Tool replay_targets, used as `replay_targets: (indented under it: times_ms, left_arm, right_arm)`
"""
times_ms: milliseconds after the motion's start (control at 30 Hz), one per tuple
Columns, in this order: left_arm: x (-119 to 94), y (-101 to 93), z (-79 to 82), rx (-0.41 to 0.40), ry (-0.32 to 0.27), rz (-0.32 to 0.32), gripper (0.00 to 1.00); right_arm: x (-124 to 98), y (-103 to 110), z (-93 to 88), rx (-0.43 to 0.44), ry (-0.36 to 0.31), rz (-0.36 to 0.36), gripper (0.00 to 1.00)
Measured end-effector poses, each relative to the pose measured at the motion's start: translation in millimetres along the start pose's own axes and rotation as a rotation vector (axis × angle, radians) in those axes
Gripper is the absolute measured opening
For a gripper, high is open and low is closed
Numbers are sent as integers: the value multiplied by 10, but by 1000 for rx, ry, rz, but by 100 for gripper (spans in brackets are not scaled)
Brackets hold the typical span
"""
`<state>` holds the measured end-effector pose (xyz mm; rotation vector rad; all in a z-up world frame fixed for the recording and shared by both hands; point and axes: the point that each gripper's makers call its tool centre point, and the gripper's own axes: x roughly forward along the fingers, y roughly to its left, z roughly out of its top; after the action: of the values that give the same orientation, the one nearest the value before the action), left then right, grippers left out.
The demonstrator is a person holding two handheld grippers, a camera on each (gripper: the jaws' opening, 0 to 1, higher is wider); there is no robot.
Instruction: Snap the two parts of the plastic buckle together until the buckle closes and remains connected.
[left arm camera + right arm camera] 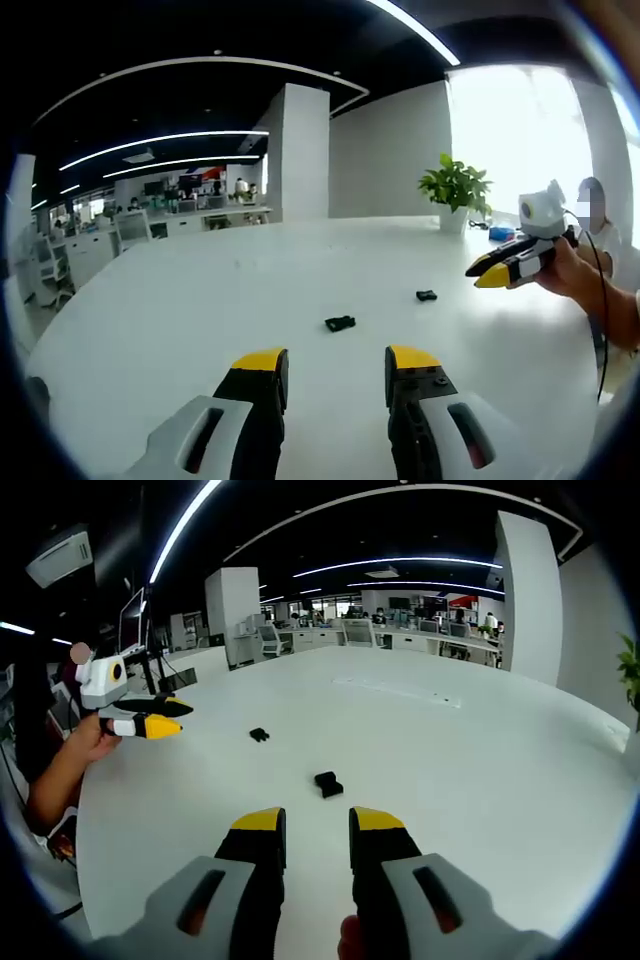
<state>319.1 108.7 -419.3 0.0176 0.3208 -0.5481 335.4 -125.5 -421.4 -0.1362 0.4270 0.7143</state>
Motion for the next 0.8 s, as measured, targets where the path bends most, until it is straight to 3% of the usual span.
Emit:
replay_targets:
  times_ms: [333,433,800]
  left_arm:
    - [78,32,13,8,10,-12,38]
    - [94,-4,67,-44,-11,-59,38]
    - [162,77,112,-10,0,-53,38]
  right_arm:
    - [65,-27,59,-15,2,12,25]
    - [99,-31,83,-23,6,21,25]
    - [203,-41,132,-41,22,47,25]
